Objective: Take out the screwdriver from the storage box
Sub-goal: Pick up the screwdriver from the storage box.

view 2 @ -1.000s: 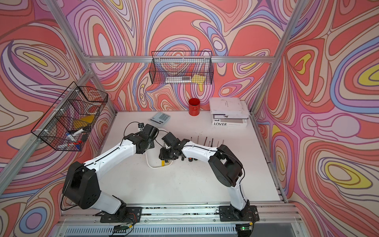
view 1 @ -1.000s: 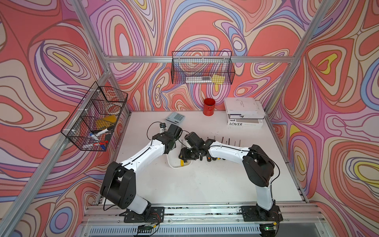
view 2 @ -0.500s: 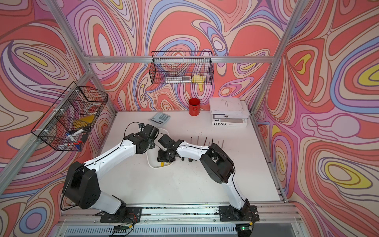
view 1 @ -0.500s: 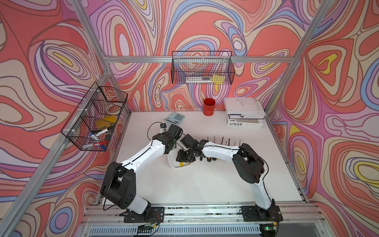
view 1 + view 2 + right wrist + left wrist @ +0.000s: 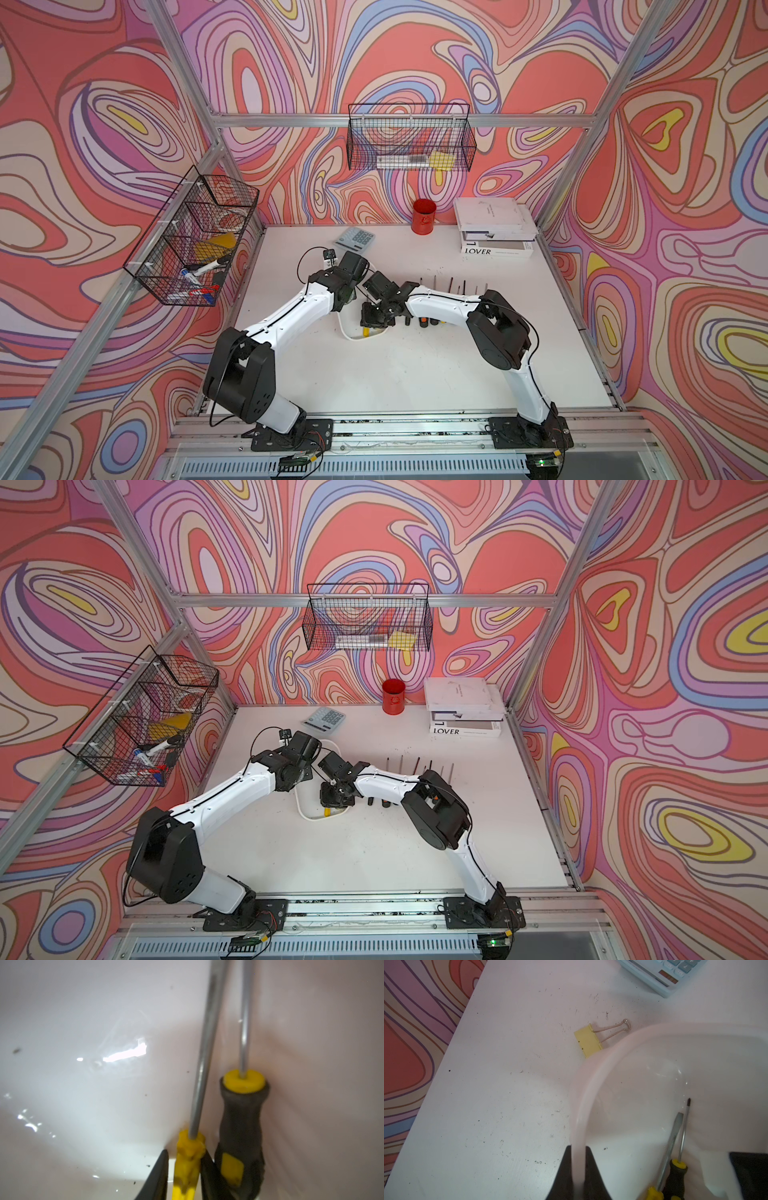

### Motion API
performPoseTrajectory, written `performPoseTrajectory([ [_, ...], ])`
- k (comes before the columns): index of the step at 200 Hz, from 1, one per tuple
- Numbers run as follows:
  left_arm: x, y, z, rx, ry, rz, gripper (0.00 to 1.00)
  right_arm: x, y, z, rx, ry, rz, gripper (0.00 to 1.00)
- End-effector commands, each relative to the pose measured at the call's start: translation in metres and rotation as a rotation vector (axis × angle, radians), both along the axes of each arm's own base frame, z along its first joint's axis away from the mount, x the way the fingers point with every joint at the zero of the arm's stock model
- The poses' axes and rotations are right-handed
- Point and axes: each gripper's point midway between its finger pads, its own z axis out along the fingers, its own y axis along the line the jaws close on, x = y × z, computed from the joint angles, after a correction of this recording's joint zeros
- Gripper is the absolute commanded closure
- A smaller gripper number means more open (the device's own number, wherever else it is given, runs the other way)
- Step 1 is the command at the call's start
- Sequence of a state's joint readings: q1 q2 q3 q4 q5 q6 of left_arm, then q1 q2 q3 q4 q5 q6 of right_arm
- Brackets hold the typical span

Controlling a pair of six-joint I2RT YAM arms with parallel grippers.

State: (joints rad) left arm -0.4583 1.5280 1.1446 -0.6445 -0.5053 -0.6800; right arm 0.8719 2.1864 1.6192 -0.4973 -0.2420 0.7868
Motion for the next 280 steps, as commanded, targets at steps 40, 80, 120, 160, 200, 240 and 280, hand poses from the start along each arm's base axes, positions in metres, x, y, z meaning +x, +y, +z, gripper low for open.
performPoseTrajectory([
  [40,-0.002,0.001,0.002,0.010,0.007,-0.002,1.00,-0.007,-0.021,-0.039,-0.110,0.017,-0.018,0.97],
  [80,-0.003,0.005,-0.002,0.035,0.016,0.008,1.00,0.001,-0.018,-0.006,-0.042,-0.081,-0.013,1.00],
  [120,-0.003,0.006,-0.002,0.035,0.012,0.020,1.00,0.010,-0.021,0.037,-0.007,-0.192,-0.007,1.00],
  [160,-0.002,0.007,0.000,0.040,0.008,0.022,1.00,0.015,-0.025,0.076,0.033,-0.269,-0.014,1.00],
  [200,-0.003,0.009,0.000,0.047,0.012,0.026,1.00,0.023,-0.039,0.106,0.048,-0.312,-0.039,1.00],
  [240,-0.003,0.016,0.005,0.057,-0.001,0.035,1.00,0.039,-0.075,0.119,-0.010,-0.322,-0.119,1.00],
  [280,-0.005,0.021,0.011,0.059,-0.007,0.037,1.00,0.053,-0.102,0.085,-0.173,-0.250,-0.149,1.00],
])
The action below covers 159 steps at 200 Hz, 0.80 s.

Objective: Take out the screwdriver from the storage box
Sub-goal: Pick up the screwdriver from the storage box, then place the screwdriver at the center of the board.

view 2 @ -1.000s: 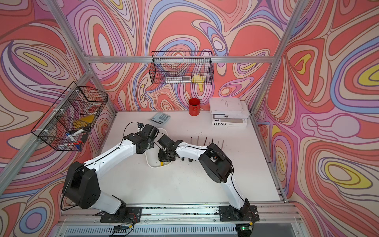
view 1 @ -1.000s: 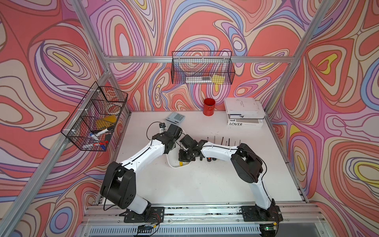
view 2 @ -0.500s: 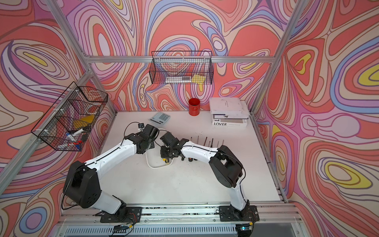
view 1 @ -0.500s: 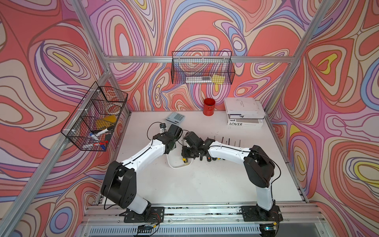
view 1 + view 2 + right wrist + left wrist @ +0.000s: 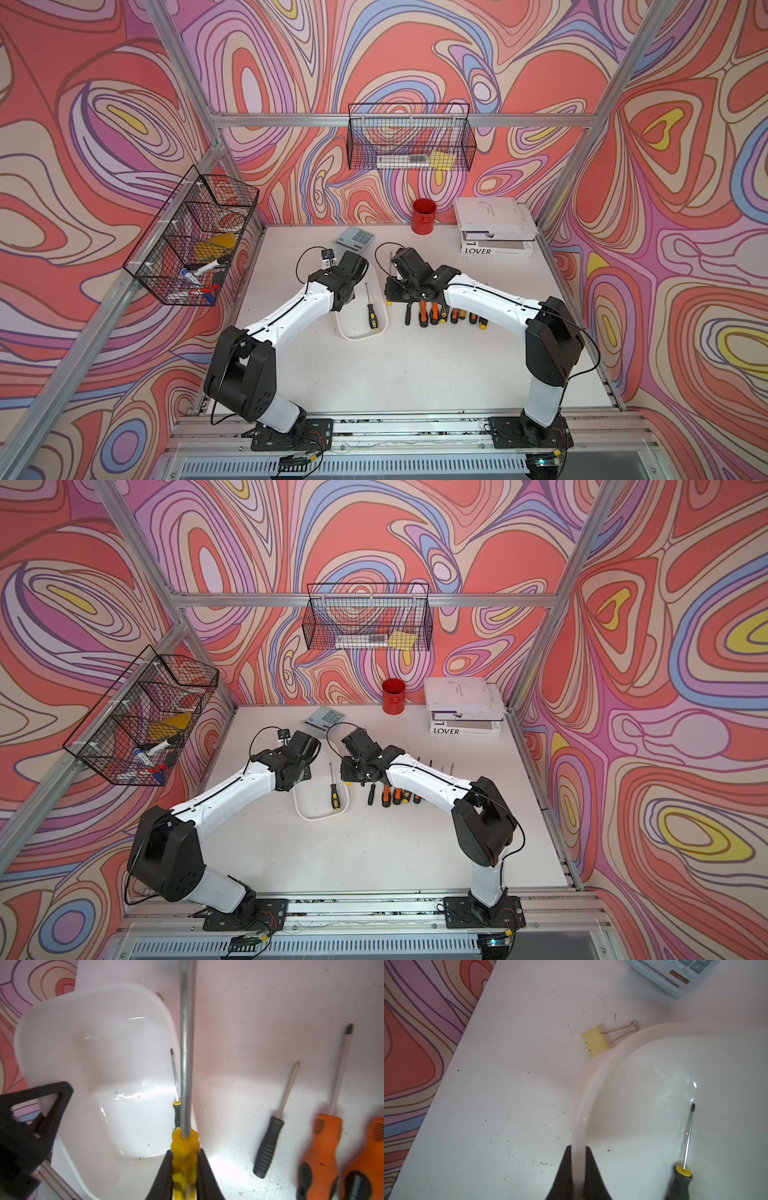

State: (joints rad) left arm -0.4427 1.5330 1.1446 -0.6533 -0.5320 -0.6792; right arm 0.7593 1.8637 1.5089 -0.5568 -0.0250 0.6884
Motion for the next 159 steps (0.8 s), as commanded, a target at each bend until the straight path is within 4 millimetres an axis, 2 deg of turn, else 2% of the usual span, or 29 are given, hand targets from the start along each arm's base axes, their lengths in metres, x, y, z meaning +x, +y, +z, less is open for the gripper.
performPoseTrajectory([
  [1,-0.006,0.011,0.011,0.031,-0.009,0.010,1.00,0.003,-0.018,-0.023,-0.134,0.048,-0.020,1.00],
  [28,-0.011,0.014,0.010,0.035,-0.008,0.013,1.00,-0.001,-0.020,-0.052,-0.207,0.126,-0.007,1.00],
  [52,-0.013,0.016,0.007,0.034,-0.001,0.015,1.00,0.000,-0.013,-0.070,-0.207,0.164,0.003,1.00],
  [93,-0.014,0.016,0.008,0.035,-0.002,0.015,1.00,0.000,-0.013,-0.101,-0.261,0.226,0.001,1.00],
  [134,-0.015,0.017,0.002,0.031,0.009,0.016,1.00,-0.001,-0.014,-0.114,-0.289,0.254,0.008,1.00],
  [159,-0.015,0.016,0.000,0.028,0.012,0.017,1.00,-0.002,-0.015,-0.117,-0.297,0.260,0.011,0.91],
])
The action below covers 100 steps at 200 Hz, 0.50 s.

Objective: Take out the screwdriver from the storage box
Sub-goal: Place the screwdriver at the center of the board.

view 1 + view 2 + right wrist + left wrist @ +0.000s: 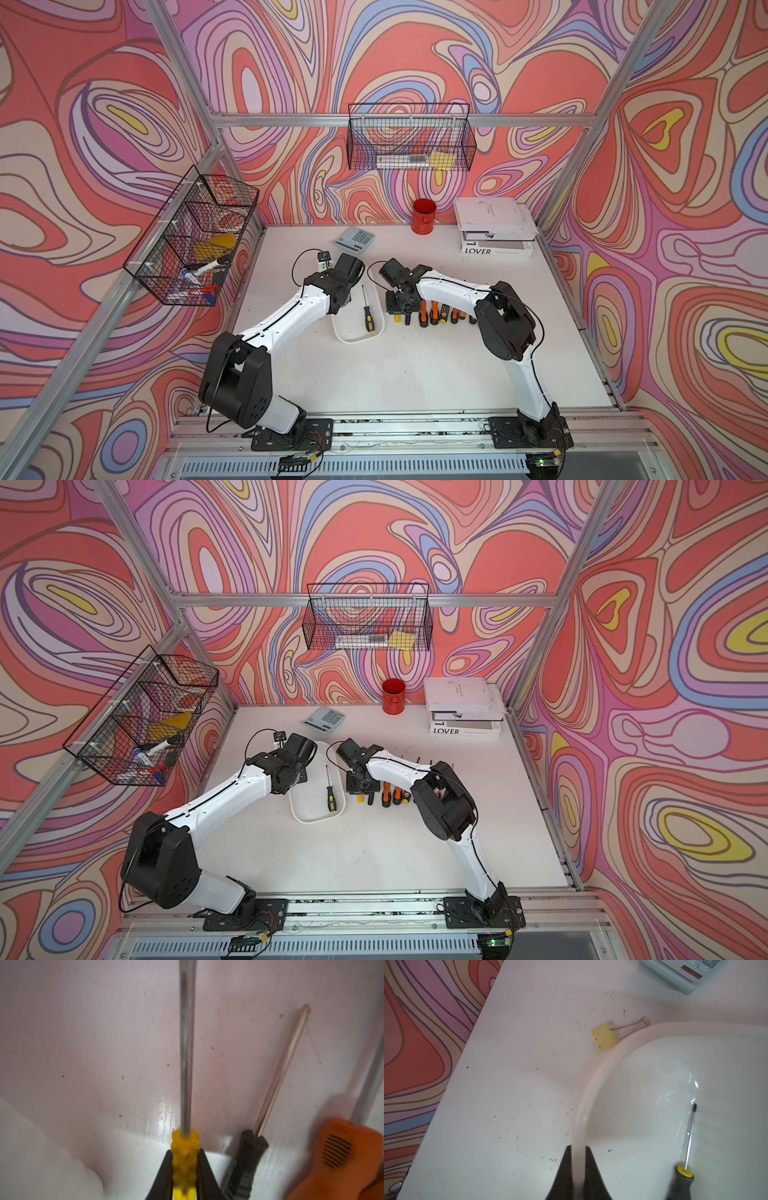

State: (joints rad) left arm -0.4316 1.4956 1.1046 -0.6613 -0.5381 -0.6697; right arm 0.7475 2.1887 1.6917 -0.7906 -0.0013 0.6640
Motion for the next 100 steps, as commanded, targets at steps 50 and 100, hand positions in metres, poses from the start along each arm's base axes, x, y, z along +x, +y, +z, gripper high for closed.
performPoseTrajectory([
  [50,-0.0034,0.0060,0.0027,0.011,-0.002,0.010,1.00,-0.0013,-0.0002,-0.0048,-0.020,0.017,0.014,0.67],
  [100,-0.0040,0.0057,0.0011,0.009,0.002,0.011,1.00,-0.0015,-0.0011,-0.0032,-0.022,0.013,0.014,0.54],
])
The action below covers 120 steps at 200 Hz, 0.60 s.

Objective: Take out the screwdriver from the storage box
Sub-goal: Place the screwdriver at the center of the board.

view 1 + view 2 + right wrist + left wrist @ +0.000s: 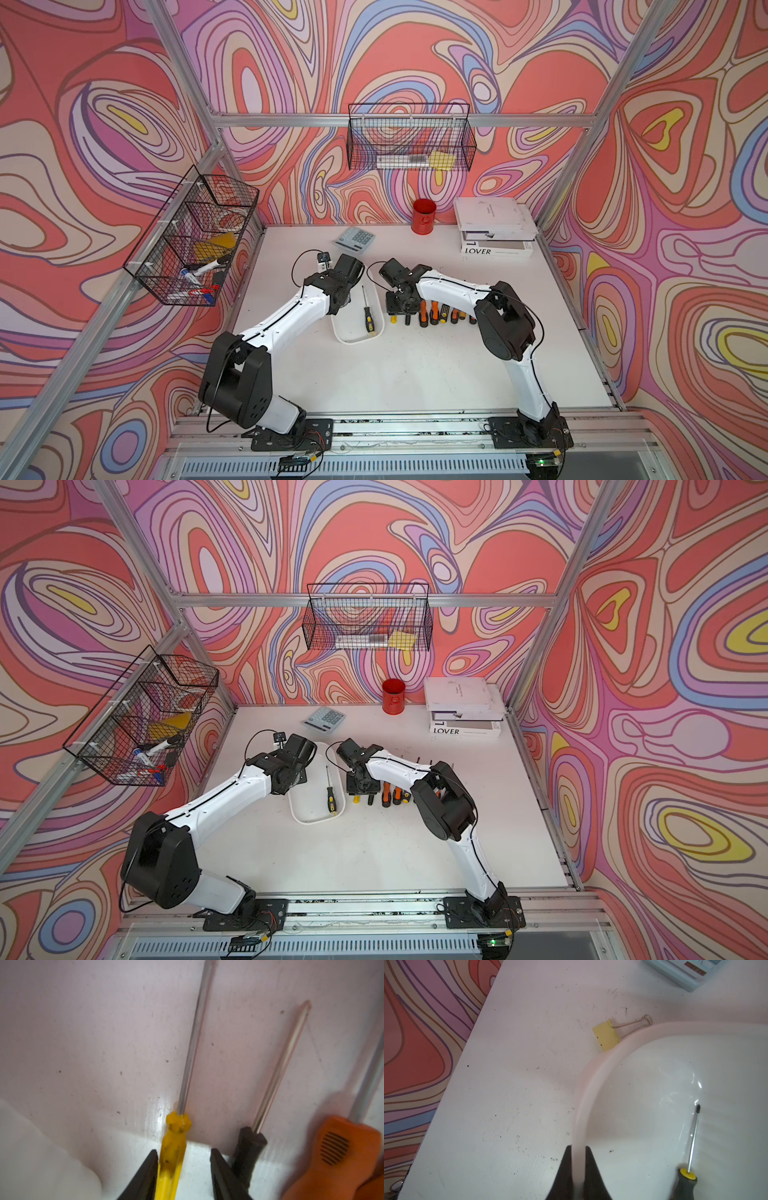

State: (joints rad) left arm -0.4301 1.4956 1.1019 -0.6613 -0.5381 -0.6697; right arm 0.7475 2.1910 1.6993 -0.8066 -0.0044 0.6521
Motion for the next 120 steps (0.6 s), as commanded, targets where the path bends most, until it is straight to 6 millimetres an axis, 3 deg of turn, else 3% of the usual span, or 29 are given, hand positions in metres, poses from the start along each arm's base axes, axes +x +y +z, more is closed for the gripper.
performPoseTrajectory([
  [1,-0.003,0.005,0.002,0.007,-0.001,0.010,1.00,0.000,0.000,-0.003,-0.014,0.004,0.000,0.54],
  [79,-0.003,0.005,0.002,0.008,-0.001,0.008,1.00,0.002,0.000,0.000,-0.015,-0.003,0.002,0.53],
  [120,-0.002,0.004,0.000,0.003,0.001,0.007,1.00,0.009,0.002,0.032,0.033,-0.086,-0.002,0.45],
])
